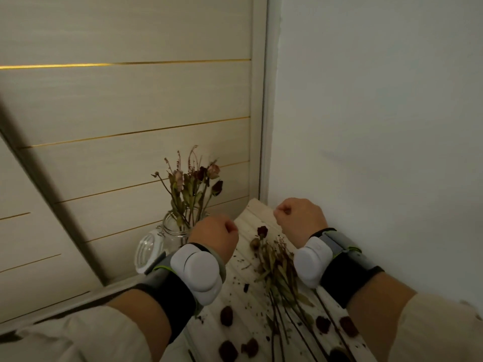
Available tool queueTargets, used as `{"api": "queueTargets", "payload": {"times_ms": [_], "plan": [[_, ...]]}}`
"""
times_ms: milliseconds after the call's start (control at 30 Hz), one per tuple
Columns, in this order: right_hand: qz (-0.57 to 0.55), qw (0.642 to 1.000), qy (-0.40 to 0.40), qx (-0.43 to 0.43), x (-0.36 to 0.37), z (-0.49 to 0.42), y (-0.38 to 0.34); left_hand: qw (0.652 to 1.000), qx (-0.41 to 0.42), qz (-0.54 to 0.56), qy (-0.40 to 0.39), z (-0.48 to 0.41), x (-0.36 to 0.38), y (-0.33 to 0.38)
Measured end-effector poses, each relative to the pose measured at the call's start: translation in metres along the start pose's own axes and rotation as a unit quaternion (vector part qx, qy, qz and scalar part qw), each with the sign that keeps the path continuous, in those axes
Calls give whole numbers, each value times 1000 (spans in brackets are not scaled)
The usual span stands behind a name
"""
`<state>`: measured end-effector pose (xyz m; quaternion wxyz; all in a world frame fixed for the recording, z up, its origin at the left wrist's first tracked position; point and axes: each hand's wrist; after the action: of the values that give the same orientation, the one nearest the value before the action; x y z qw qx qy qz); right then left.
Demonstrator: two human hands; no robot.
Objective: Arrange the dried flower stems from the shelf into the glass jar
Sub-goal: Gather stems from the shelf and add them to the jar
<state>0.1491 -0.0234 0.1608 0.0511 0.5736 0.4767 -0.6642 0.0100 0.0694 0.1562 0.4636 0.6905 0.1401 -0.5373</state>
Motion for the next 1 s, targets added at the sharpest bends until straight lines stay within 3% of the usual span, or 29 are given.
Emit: {"api": "queueTargets", "payload": {"times_ms": [300,533,1000], "plan": [[39,996,-2,75,3,11,85,997,8,2,-80,3,66,5],[38,993,-37,108,28,15,126,993,-33,23,-109,2,110,-1],[39,982,-110,151,65,26,145,983,-98,27,-155,10,150,-8]]}}
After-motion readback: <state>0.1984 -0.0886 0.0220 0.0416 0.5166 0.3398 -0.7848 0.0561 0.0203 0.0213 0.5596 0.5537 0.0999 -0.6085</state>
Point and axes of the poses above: each hand's wrist, its own z-axis away from the middle knuckle, its own x-axis out of the palm, y = z × x
